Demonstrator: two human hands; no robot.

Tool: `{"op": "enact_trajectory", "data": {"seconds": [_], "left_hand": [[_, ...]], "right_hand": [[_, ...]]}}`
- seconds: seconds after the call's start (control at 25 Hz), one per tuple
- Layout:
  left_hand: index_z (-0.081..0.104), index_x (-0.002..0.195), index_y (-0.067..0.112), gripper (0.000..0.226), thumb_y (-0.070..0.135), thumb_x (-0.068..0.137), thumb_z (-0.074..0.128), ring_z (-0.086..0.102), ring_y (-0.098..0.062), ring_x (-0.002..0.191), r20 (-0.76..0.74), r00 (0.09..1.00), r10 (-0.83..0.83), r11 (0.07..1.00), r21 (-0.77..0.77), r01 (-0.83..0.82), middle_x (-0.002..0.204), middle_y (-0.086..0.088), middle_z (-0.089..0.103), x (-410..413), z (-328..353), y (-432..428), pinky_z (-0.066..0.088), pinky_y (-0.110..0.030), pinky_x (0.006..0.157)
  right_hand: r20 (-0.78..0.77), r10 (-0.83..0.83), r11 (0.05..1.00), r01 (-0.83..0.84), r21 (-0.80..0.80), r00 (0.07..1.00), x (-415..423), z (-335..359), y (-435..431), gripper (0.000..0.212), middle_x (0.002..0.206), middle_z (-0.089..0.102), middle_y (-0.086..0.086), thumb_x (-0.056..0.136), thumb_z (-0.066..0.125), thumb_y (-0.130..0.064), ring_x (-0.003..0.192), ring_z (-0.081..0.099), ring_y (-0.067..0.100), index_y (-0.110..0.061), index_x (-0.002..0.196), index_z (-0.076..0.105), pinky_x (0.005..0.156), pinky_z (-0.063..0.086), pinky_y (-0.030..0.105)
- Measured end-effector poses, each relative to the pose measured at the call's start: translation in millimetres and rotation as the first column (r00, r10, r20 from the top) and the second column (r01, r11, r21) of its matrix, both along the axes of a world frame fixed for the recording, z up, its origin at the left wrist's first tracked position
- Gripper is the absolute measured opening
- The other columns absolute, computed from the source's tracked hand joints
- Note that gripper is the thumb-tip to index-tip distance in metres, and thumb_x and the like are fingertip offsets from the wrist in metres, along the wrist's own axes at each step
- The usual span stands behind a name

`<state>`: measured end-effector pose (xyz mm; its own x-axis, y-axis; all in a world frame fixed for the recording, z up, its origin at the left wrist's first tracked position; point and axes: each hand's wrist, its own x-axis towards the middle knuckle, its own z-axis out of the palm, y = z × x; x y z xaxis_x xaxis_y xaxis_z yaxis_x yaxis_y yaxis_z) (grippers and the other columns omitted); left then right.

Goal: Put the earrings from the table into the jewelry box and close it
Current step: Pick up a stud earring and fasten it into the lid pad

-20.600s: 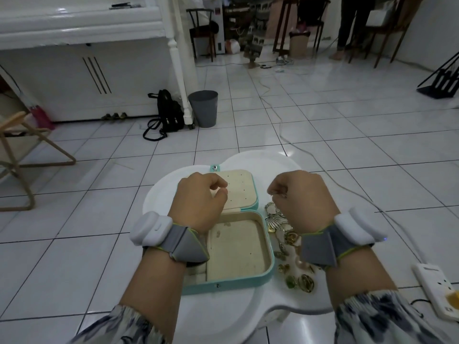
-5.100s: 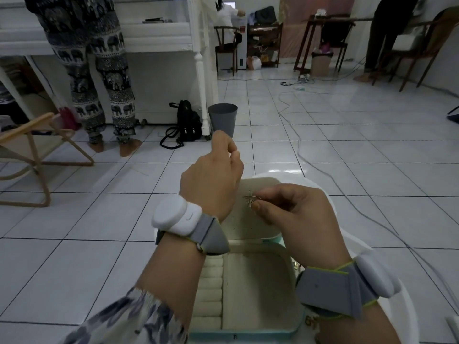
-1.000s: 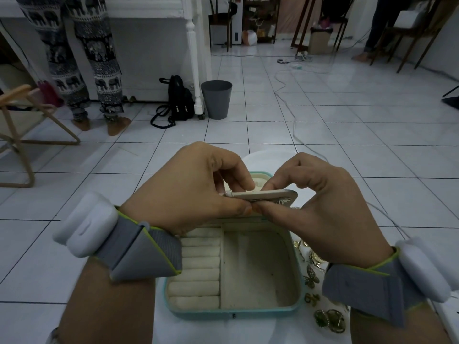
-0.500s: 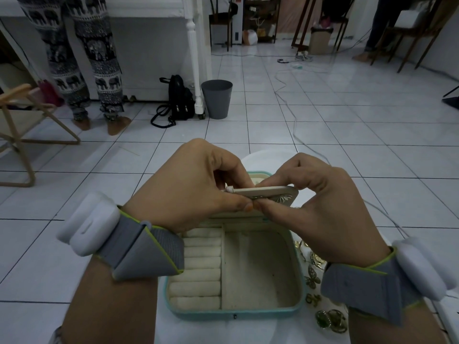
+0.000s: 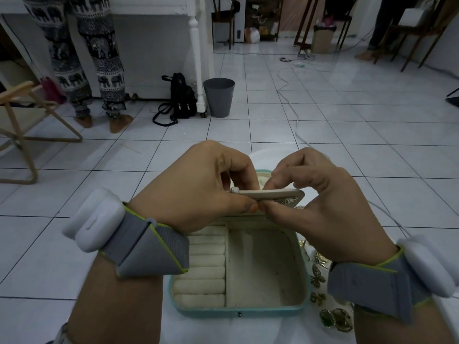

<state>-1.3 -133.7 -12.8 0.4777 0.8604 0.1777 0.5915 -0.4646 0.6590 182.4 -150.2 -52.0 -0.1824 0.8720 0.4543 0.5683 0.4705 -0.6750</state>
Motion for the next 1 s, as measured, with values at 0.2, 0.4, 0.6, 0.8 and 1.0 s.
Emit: {"op": "enact_trajectory", "data": {"seconds": [0.2, 0.4, 0.6, 0.8, 1.0], "left_hand": [[0.069, 0.080, 0.031, 0.020, 0.035, 0.064, 0.080, 0.057, -0.007, 0.065, 0.035, 0.973, 0.230, 0.971, 0.056, -0.232, 0.072, 0.007, 0.065, -12, -8, 10, 0.047, -0.022, 0.058], [0.054, 0.098, 0.024, 0.046, 0.039, 0.063, 0.080, 0.055, -0.017, 0.084, 0.143, 0.792, 0.593, 0.798, 0.022, -0.602, 0.090, 0.004, 0.056, -16, -33, 27, 0.047, -0.032, 0.070], [0.053, 0.115, 0.020, 0.052, 0.036, 0.070, 0.075, 0.048, -0.025, 0.111, 0.053, 0.733, 0.678, 0.734, 0.010, -0.679, 0.122, -0.008, 0.045, -6, -59, 39, 0.040, -0.030, 0.091], [0.050, 0.126, 0.017, 0.057, 0.036, 0.077, 0.069, 0.044, -0.029, 0.120, -0.116, 0.776, 0.620, 0.781, -0.002, -0.625, 0.128, -0.011, 0.044, -5, -64, 41, 0.038, -0.034, 0.097], [0.061, 0.109, 0.008, 0.041, 0.039, 0.082, 0.061, 0.045, -0.031, 0.119, -0.286, 0.789, 0.544, 0.821, -0.012, -0.570, 0.125, -0.014, 0.052, -5, -69, 42, 0.038, -0.035, 0.095]], "right_hand": [[-0.126, -0.133, 0.989, 0.124, -0.083, 0.983, -3, -4, 4, 0.030, 0.087, 0.062, -0.011, 0.068, 0.078, -0.036, 0.079, 0.061, 0.007, -0.032, 0.096, 0.067, 0.064, 0.053, 0.022], [0.001, -0.243, 0.911, 0.228, -0.343, 0.970, -8, -11, 8, 0.057, 0.098, 0.060, -0.010, 0.072, 0.074, -0.031, 0.087, 0.060, 0.006, -0.026, 0.121, 0.045, 0.074, 0.051, 0.024], [0.240, -0.307, 0.844, 0.380, -0.378, 0.921, -26, -14, 8, 0.047, 0.113, 0.047, 0.007, 0.075, 0.066, -0.033, 0.104, 0.051, 0.027, -0.013, 0.114, 0.049, 0.080, 0.045, 0.036], [0.472, -0.251, 0.848, 0.427, -0.313, 0.845, -31, -6, 4, 0.025, 0.097, 0.046, 0.006, 0.084, 0.058, -0.031, 0.103, 0.048, 0.028, -0.011, 0.098, 0.053, 0.074, 0.029, 0.028], [0.591, -0.161, 0.893, 0.371, -0.254, 0.791, -34, -1, 1, 0.043, 0.062, 0.031, 0.002, 0.090, 0.048, -0.033, 0.076, 0.040, 0.026, -0.013, 0.058, 0.029, 0.070, 0.025, 0.029]]}}
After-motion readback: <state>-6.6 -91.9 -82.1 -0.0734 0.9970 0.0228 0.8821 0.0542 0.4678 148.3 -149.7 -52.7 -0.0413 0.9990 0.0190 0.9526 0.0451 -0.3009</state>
